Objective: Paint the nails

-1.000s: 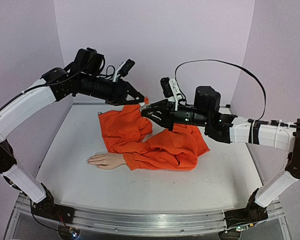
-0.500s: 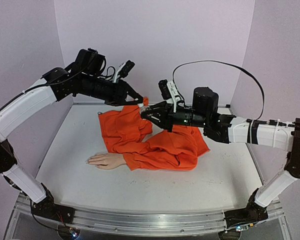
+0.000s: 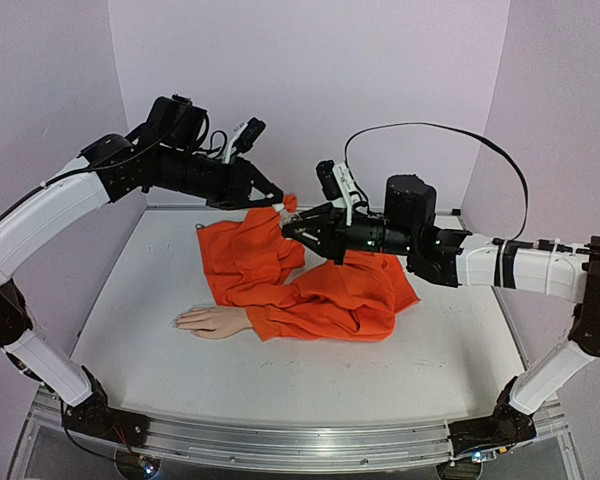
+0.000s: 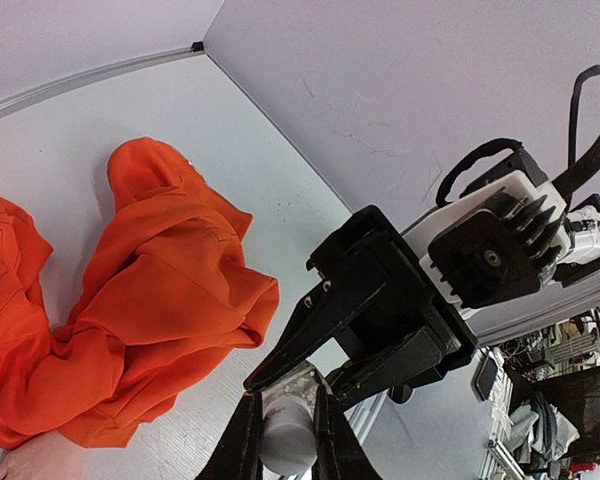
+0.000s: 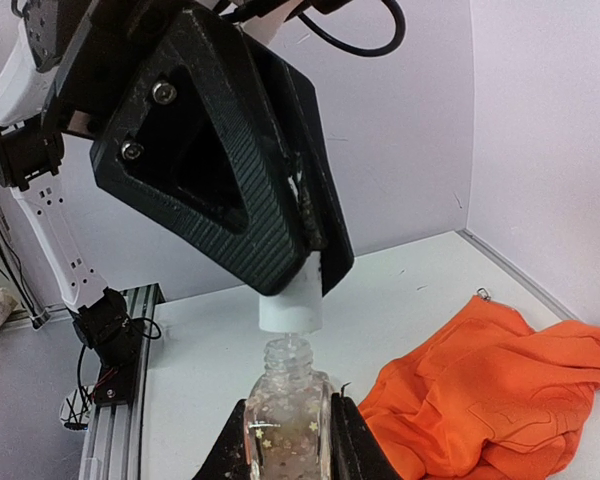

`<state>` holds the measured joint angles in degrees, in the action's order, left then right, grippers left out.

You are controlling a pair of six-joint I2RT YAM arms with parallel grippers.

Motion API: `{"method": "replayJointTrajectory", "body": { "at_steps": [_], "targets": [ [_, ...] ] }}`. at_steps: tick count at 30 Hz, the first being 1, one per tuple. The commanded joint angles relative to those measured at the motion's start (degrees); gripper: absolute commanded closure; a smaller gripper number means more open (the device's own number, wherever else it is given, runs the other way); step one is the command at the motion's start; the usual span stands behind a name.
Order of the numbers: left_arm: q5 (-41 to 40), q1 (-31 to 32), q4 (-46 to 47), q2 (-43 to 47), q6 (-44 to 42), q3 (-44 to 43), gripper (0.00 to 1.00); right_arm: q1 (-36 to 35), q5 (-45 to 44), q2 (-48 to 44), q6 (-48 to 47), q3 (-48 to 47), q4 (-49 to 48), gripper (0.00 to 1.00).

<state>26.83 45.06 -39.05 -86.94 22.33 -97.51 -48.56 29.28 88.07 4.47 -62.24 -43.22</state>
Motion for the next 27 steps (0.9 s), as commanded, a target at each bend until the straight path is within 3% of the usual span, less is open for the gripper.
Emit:
{"method": "replayJointTrajectory", "body": {
  "at_steps": [1,27],
  "targets": [
    [-1.65,-0.19,0.44,2.81,-0.97,-2.72,1.0,-0.09,0.45,-0.86,-0.37,-1.14,-4.31,1.0],
    [0.9,-0.24,0.49,3.96,-1.56,-2.7,1.0,-0.13,-0.1,-0.71,0.23,-1.48,-4.33,1.0]
  ]
}}
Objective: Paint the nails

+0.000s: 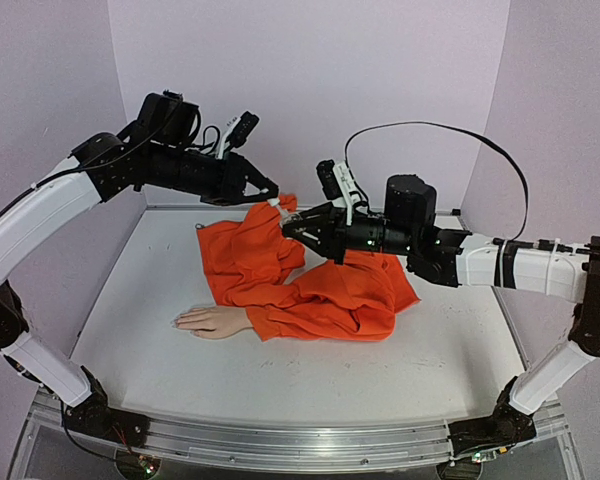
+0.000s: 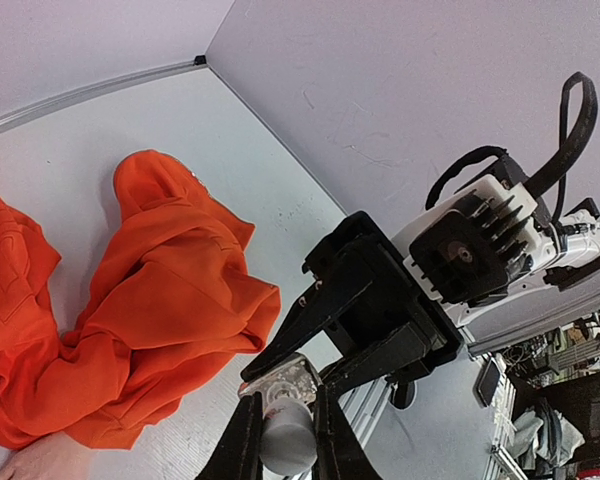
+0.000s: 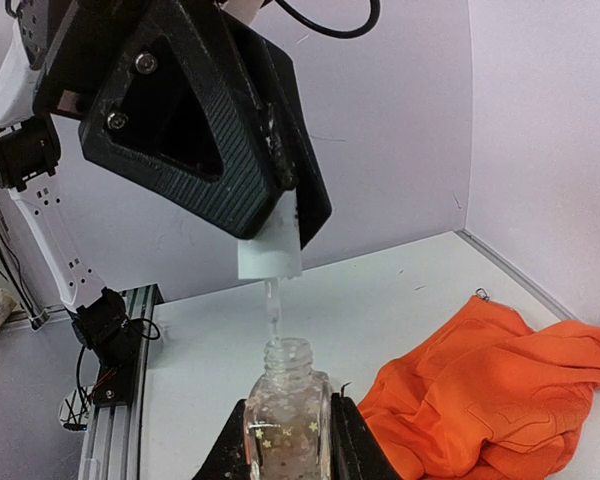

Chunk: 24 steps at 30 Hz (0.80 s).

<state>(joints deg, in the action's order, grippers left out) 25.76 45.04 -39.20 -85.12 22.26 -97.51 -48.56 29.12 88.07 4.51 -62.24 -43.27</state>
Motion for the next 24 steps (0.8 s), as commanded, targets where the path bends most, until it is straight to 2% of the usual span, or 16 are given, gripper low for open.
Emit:
{"method": "replayJointTrajectory", "body": {
  "at_steps": [1,24],
  "targets": [
    [2.12,-0.21,0.66,2.11,-1.52,-2.79,1.0,-0.15,-0.02,-0.67,0.23,-1.48,-4.38,1.0],
    [2.46,-0.21,0.82,3.55,-2.56,-2.59,1.0,-0.07,-1.41,-0.7,0.72,-1.35,-4.46,1.0]
  ]
}}
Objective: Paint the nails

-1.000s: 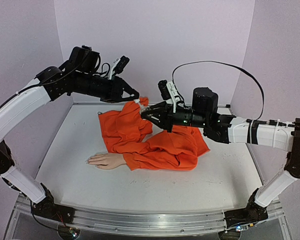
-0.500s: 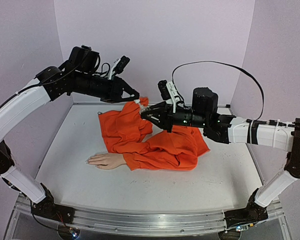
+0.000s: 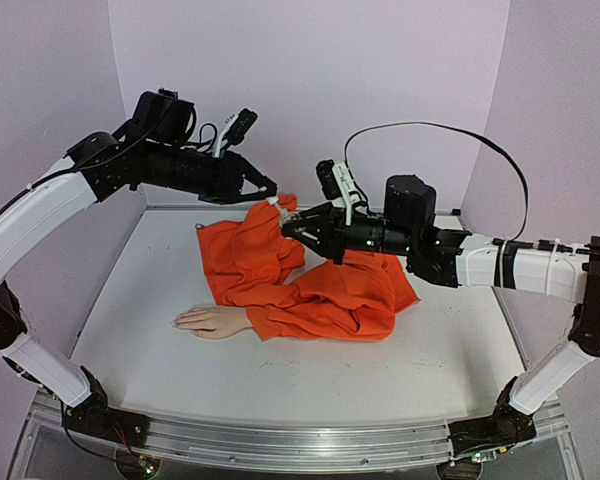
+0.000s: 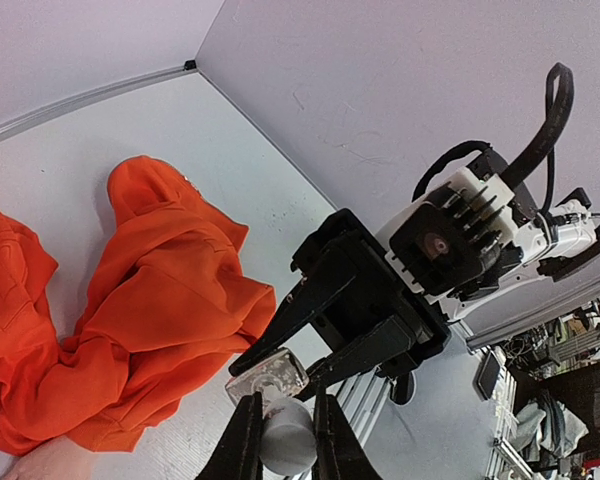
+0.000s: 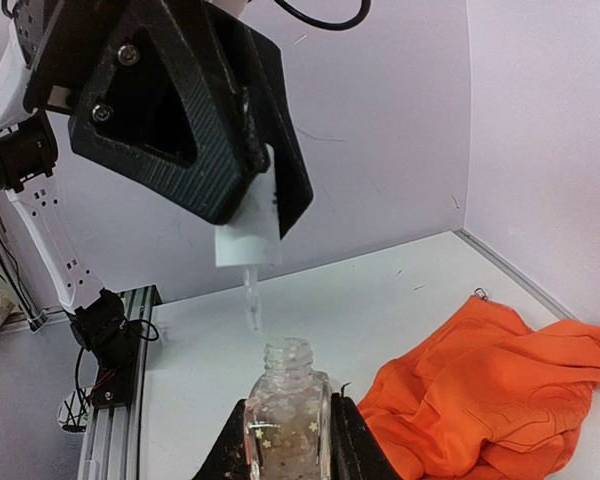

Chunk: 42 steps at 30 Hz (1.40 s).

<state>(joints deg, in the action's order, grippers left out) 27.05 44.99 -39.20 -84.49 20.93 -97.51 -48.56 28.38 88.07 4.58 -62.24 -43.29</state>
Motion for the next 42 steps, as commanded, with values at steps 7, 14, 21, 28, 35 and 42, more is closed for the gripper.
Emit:
{"method": "replayJointTrajectory", "body": {
  "at_steps": [7,14,21,28,35,42],
  "targets": [
    [0.62,-0.17,0.8,3.47,-1.48,-2.51,1.0,-0.13,-1.15,-1.08,0.7,-1.14,-4.44,1.0],
    [-0.88,-1.55,0.72,4.83,-0.96,-1.25,1.0,-0.11,-3.23,-3.18,0.02,0.96,-4.85,1.0],
    [-1.39,-7.51,-0.18,7.81,3.39,6.47,1.0,0.05,-9.61,-8.18,-1.74,4.89,-4.37,1.0],
    [-5.35,-16.34,-0.26,15.0,8.4,23.94,1.0,2.51,-17.0,-15.82,-5.61,6.98,0.57,1.0],
    [-10.89,-22.8,-1.5,20.11,11.11,40.33,1.0,6.53,-22.27,-20.12,-8.81,7.15,5.71,1.0],
    [-16.81,-26.28,-1.71,22.92,12.6,49.6,1.0,8.79,-23.68,-19.86,-8.41,6.74,7.68,1.0]
  ]
}}
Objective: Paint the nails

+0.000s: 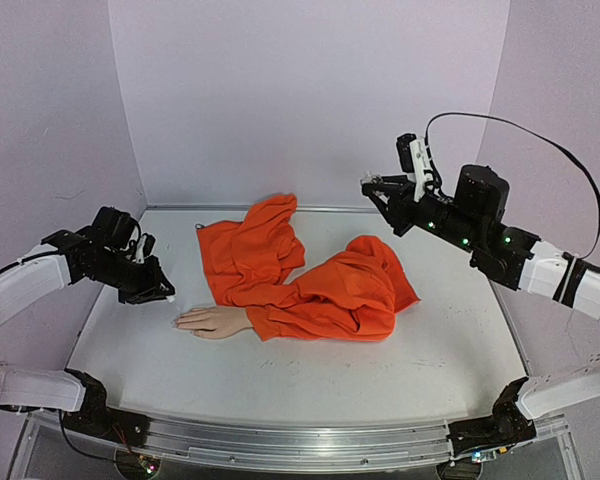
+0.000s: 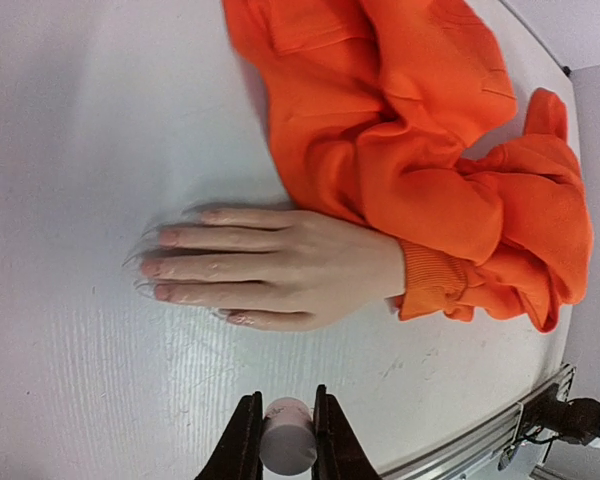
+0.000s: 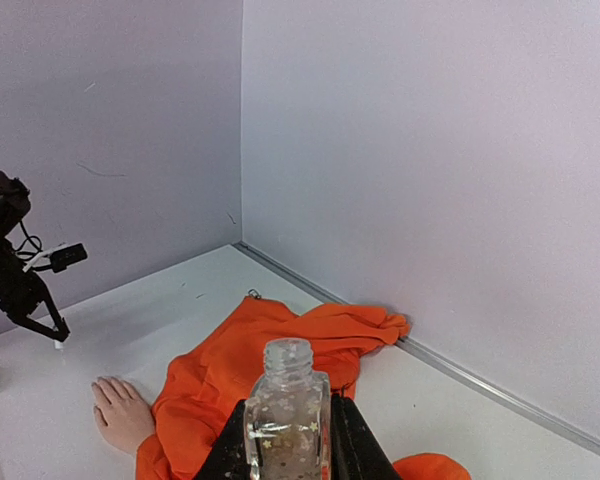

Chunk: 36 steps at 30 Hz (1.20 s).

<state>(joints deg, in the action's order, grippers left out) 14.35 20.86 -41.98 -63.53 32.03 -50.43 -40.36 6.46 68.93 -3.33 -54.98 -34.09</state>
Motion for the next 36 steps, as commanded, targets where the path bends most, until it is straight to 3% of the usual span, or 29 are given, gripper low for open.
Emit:
{"method": "replayJointTrajectory", "body": {
  "at_steps": [1,19,36],
  "targets": [
    [-4.15,-2.8,2.19,1.66,1.39,3.37,1.0,0.64,-1.63,-0.15,-0.25,-0.67,-1.51,1.0],
    [9.99,-12.68,19.47,-10.06,-1.75,7.89,1.0,0.96,-3.44,3.23,1.35,-4.67,1.87,1.0],
    [10.11,-15.05,24.18,-14.44,-2.79,10.24,1.0,0.9,-3.68,4.97,2.04,-6.45,2.97,1.0]
  ]
}}
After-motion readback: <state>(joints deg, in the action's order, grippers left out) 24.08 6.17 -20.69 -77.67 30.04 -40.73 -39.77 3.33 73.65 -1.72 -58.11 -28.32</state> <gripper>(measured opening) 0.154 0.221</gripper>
